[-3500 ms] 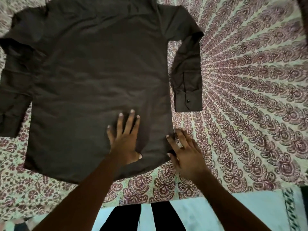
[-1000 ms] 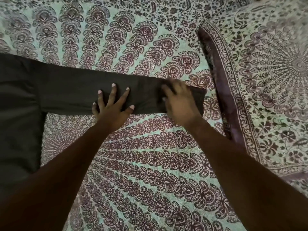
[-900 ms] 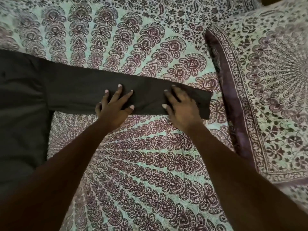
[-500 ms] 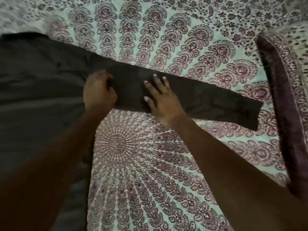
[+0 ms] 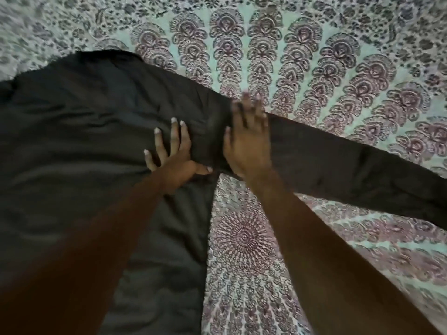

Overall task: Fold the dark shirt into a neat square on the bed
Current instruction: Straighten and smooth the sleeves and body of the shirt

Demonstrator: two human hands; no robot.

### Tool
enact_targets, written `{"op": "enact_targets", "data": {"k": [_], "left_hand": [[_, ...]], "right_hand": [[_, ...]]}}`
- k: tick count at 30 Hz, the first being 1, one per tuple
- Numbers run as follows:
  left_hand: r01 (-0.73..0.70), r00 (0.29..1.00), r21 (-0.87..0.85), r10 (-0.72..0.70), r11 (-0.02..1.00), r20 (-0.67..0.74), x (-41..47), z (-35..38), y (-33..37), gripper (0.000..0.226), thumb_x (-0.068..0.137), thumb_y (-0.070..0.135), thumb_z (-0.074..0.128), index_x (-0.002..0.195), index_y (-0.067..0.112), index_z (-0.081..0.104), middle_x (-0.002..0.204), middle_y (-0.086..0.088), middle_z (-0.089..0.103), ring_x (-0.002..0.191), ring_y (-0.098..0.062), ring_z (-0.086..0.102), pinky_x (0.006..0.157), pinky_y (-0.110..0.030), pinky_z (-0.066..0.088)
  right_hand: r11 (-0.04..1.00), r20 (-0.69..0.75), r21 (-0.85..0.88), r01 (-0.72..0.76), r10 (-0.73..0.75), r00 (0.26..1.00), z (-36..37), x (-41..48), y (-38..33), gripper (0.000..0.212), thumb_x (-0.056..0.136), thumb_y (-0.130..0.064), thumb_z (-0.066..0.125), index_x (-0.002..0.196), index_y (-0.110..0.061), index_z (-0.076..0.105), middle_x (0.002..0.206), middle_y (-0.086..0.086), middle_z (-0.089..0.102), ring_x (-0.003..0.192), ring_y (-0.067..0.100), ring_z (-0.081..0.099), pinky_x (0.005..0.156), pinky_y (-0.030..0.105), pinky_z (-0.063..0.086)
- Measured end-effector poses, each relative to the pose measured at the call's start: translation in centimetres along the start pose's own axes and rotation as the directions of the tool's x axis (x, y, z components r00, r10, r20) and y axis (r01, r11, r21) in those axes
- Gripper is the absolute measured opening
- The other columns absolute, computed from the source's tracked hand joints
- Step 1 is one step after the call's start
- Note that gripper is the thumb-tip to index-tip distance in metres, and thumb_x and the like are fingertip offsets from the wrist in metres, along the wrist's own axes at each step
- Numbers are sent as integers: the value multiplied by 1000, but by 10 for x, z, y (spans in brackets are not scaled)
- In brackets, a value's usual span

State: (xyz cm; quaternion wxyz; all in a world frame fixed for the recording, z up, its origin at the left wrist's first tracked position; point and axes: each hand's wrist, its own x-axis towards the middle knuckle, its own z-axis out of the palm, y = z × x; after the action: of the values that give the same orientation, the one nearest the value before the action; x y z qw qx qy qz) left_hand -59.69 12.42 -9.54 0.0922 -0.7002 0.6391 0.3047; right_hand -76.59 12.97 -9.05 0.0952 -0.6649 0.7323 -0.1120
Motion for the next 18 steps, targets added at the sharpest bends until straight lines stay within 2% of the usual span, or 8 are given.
{"op": "enact_targets", "data": {"k": [2,4,6,8,10,15,17,18], "left_hand": [[25,997,38,-22,999,-73,-3,7,3,134,67,72,74,161,41,-16,167,25,-28,159,-24,-22,124,-64,0],[58,984,59,-47,997,-172,-6,10,7,128,66,78,61,162,41,-14,168,25,-24,160,-23,-18,126,-61,1],[36,997,37,-34,999,-65,-3,5,5,135,67,71,75,161,41,-16,166,26,-29,158,-23,-23,124,-60,-2],[-1,1000,20,1,1000,28,-4,-3,3,142,66,63,85,160,42,-19,163,28,-35,156,-23,-29,123,-62,-4],[-12,999,6,12,1000,39,-3,-5,0,142,66,63,85,159,44,-21,161,29,-37,155,-24,-31,123,-63,-6],[-9,1000,-1,9,1000,21,-3,-3,3,123,69,94,52,159,47,-19,164,25,-33,157,-25,-27,123,-63,-9],[-1,1000,-2,1,1000,7,-1,-3,3,118,70,97,43,159,48,-17,166,25,-31,158,-25,-25,124,-63,-7],[-2,1000,12,2,1000,4,-2,-2,4,118,70,98,42,159,48,-18,165,25,-32,157,-25,-26,124,-64,-7]], "right_hand": [[991,77,40,125,-127,989,18,29,-42,65,101,-34,38,161,-12,30,174,6,12,161,31,5,127,57,17],[986,173,26,165,-167,971,36,44,-56,63,106,-39,32,164,-20,22,175,-1,4,161,25,-2,127,57,12],[986,159,-46,163,-154,975,43,40,-46,61,107,-50,28,164,-34,19,175,-5,5,161,23,3,126,57,13],[989,117,-106,106,-94,989,37,19,-16,61,103,-67,25,161,-50,17,174,-9,7,161,24,8,126,58,11],[985,99,-173,13,4,995,20,-13,25,65,99,-77,24,159,-55,12,174,-7,8,161,26,8,126,59,10],[910,34,-173,-377,388,921,-19,-68,111,75,95,-81,19,162,-48,12,174,2,12,159,34,11,121,69,15],[889,-8,-164,-427,431,902,-17,-60,103,76,98,-77,20,164,-39,18,173,8,12,158,43,9,121,70,12],[905,-40,-175,-388,387,921,-15,-51,92,75,100,-72,22,164,-32,22,173,10,13,157,45,10,122,69,12]]}}
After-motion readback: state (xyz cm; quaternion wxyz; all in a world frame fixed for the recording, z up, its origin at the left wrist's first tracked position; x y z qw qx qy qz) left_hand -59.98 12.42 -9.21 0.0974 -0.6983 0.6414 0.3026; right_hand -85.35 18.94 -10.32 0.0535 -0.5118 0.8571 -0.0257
